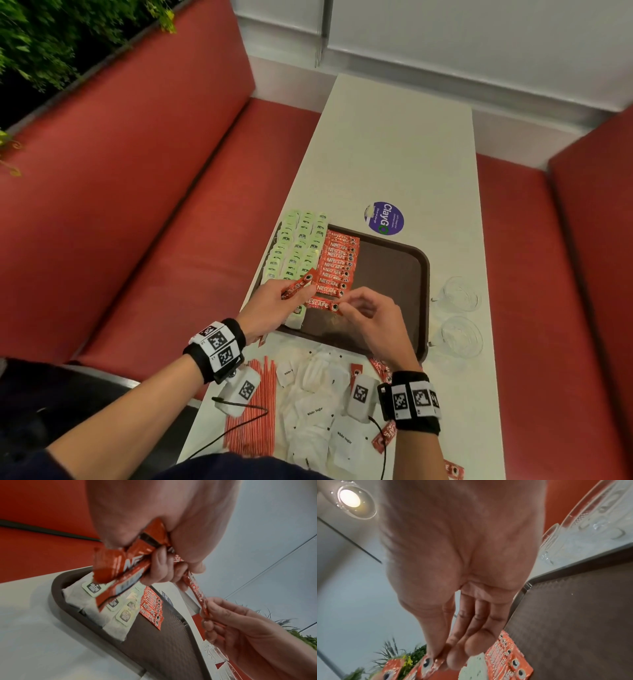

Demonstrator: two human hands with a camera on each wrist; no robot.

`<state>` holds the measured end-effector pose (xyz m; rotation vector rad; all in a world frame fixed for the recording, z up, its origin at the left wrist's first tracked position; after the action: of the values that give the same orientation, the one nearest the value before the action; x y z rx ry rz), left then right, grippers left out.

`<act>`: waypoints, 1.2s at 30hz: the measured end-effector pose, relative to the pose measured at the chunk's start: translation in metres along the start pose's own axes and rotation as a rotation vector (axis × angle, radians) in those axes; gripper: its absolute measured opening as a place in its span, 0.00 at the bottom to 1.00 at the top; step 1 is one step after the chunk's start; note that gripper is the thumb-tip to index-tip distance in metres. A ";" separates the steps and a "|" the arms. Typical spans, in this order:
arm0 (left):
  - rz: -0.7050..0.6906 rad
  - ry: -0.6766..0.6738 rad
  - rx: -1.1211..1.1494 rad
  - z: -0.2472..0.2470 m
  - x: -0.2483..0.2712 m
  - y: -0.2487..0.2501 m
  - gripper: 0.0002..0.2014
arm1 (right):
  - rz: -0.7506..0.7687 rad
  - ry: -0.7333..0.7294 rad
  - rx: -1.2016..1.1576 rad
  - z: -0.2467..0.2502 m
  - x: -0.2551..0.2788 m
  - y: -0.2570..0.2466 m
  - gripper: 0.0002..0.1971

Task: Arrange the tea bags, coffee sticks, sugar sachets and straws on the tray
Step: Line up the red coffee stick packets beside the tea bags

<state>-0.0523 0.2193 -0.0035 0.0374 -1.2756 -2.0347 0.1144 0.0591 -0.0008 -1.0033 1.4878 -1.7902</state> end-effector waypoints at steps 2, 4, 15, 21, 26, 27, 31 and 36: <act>0.051 0.060 0.009 0.003 -0.001 -0.003 0.25 | 0.022 0.060 0.092 0.009 -0.007 0.008 0.04; 0.110 0.086 0.084 0.007 -0.001 -0.011 0.25 | 0.031 0.142 0.173 0.020 -0.016 0.021 0.04; 0.253 0.027 0.301 0.007 0.013 -0.034 0.09 | -0.101 0.280 0.338 0.017 -0.059 0.097 0.08; 0.202 0.067 0.301 0.008 0.013 -0.039 0.09 | -0.139 0.324 0.356 0.011 -0.066 0.101 0.05; 0.201 0.052 0.269 0.005 0.012 -0.038 0.10 | -0.170 0.348 0.359 0.010 -0.063 0.102 0.04; 0.206 0.049 0.261 0.004 0.012 -0.038 0.10 | -0.171 0.349 0.360 0.009 -0.062 0.102 0.04; 0.212 0.025 0.248 0.002 0.013 -0.031 0.10 | -0.173 0.364 0.362 0.008 -0.061 0.103 0.04; 0.178 0.016 0.172 0.007 0.012 -0.012 0.13 | -0.170 0.391 0.352 0.008 -0.062 0.099 0.04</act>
<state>-0.0706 0.2204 -0.0060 0.0189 -1.3901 -1.7679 0.1523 0.0869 -0.1081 -0.6425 1.2589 -2.3734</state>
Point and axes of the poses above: each hand's wrist, its own x-axis away from the middle knuckle, its own z-axis out of the back of the hand, y = z × x, the point moved 6 cm from there along -x, towards the middle knuckle, and after that the axes turned 14 degrees about -x, right-handed, at the moved point
